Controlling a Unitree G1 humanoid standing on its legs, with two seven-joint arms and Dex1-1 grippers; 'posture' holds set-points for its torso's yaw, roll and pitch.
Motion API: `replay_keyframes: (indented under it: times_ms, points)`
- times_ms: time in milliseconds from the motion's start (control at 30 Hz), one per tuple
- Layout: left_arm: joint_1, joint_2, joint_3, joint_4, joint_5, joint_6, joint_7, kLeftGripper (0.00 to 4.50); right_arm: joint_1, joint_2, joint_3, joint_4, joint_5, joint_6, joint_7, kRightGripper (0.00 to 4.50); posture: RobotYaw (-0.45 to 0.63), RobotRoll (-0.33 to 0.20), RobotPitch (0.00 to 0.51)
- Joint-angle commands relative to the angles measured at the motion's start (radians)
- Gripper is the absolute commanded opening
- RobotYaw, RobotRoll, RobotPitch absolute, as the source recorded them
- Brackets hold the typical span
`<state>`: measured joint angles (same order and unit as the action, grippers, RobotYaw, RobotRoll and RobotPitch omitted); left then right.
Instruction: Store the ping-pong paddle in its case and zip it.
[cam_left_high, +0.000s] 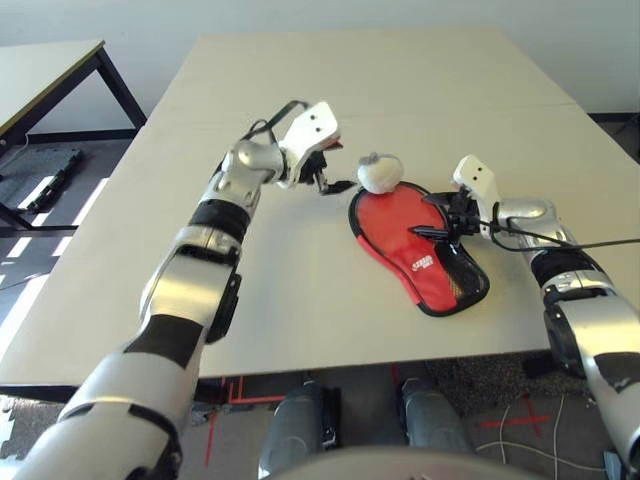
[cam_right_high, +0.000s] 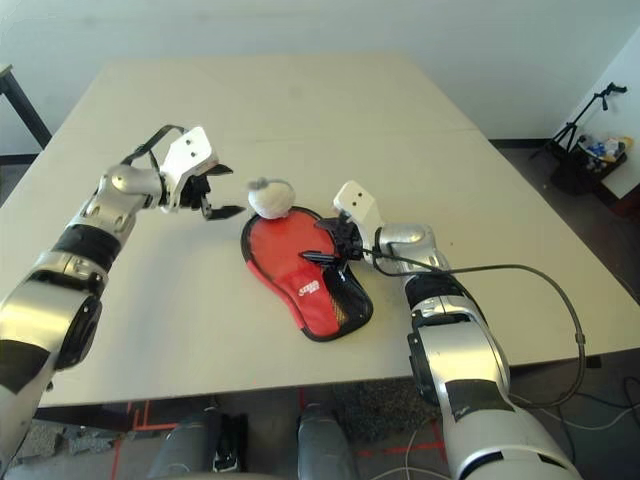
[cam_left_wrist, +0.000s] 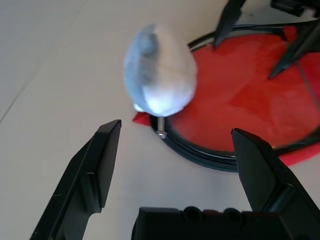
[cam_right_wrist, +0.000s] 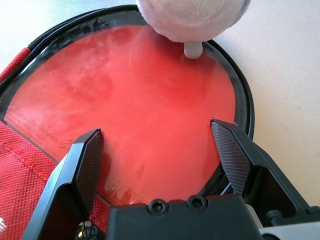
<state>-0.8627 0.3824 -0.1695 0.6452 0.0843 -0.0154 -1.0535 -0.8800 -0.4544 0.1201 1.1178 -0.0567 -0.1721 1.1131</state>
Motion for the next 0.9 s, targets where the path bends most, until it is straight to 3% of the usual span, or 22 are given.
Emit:
replay_keyframes:
  times_ms: [33,167,300,600,900]
  points:
    - [0.087,0.003,-0.03,-0.197,-0.026,0.124,-0.019,4.47,0.044,0.007,0.062,0.063,-0.075,0.016,-0.005,4.5,-0.06,0.0,0.073]
    - [0.18,-0.016,-0.069,-0.374,-0.042,0.253,-0.012,4.47,0.04,0.01,0.068,0.069,-0.075,0.013,-0.007,4.5,-0.06,0.0,0.073]
    - [0.215,-0.044,-0.107,-0.43,-0.036,0.315,0.028,4.47,0.037,0.012,0.071,0.073,-0.075,0.01,-0.01,4.5,-0.06,0.0,0.068]
    - [0.195,-0.141,-0.161,-0.31,0.01,0.379,0.185,4.47,0.037,0.013,0.07,0.072,-0.071,0.011,-0.014,4.5,-0.08,0.0,0.066]
    - [0.237,-0.146,-0.218,-0.252,0.017,0.417,0.182,4.47,0.039,-0.003,0.053,0.058,-0.054,0.02,-0.007,4.5,-0.1,0.0,0.06]
